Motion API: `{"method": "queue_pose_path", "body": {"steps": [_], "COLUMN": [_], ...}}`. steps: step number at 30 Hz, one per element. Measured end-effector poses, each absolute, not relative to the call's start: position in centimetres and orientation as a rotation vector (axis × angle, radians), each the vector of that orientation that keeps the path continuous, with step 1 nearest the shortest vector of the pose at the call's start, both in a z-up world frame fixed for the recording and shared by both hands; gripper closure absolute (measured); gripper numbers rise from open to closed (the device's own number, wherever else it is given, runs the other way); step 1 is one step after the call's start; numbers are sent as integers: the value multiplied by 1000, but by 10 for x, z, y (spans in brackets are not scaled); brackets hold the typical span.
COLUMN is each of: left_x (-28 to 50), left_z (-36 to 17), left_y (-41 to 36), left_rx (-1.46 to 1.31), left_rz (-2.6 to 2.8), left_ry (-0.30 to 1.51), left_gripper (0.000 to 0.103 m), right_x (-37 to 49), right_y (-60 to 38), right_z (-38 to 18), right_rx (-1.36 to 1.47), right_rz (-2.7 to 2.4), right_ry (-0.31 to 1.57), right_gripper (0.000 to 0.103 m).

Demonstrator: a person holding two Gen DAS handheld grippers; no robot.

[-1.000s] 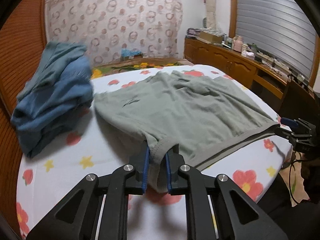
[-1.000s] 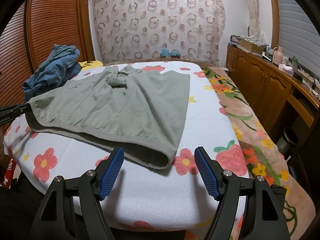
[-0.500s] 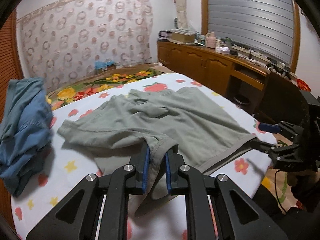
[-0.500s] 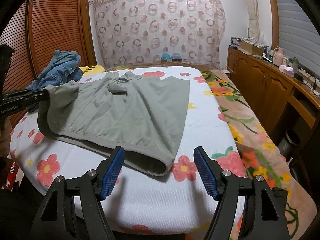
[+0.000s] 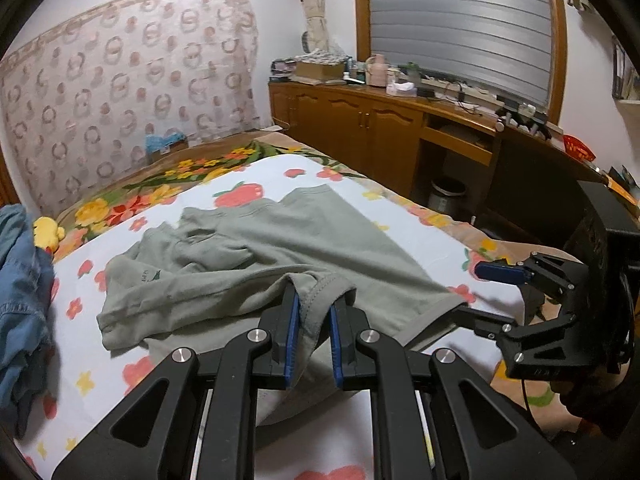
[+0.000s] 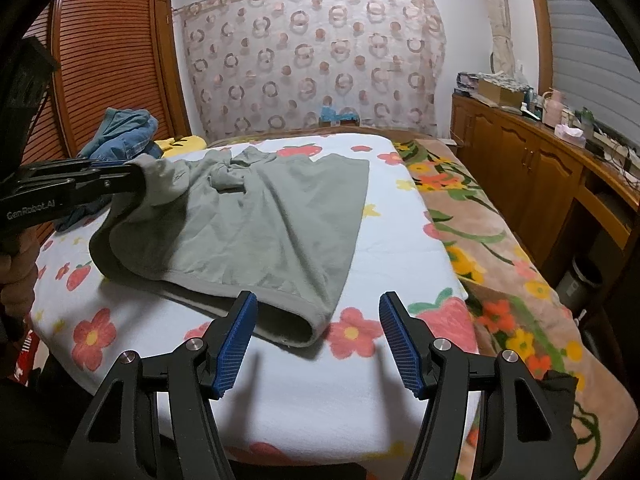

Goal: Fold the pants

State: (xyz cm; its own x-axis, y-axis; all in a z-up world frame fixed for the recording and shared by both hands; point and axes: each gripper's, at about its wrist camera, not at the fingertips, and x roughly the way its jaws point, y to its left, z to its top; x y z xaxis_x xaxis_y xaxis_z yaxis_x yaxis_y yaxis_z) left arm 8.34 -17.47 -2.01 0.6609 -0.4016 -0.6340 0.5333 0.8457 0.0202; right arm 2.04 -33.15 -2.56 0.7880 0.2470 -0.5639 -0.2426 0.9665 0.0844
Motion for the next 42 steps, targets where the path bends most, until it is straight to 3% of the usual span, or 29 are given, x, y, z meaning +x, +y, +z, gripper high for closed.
{"method": "queue_pose_path", "body": {"steps": [4,7,9,11,18,27,42], "left_x": [86,88,87,85,73,72,62], "left_z": [-25,-28,-29,-28,-28,-42,-70], "left_y": [-177,-175,-171,-166,-143,-111,-78], "left_rx": [214,211,202,193,165,143,140], "left_rz": [-532,-526,-523,-516,-528,-459,-390], "left_ry": [681,705,711,715,731,727,754], "left_gripper": [88,81,72,57,54,27,26], "right_x": [21,20,21,22,22,29,59], "right_y": [-331,-330,-329,-327,-324,-312,-287], "right_z": [-27,-27,-27,-27,-25,-20,-24], "right_rx": [12,15,15,14,7,-13,-11], "right_rz": [262,264,266,268,281,329,467], "right_ry": [609,610,609,607,601,585,603], "right_gripper": [37,37,37,37,37,37,46]}}
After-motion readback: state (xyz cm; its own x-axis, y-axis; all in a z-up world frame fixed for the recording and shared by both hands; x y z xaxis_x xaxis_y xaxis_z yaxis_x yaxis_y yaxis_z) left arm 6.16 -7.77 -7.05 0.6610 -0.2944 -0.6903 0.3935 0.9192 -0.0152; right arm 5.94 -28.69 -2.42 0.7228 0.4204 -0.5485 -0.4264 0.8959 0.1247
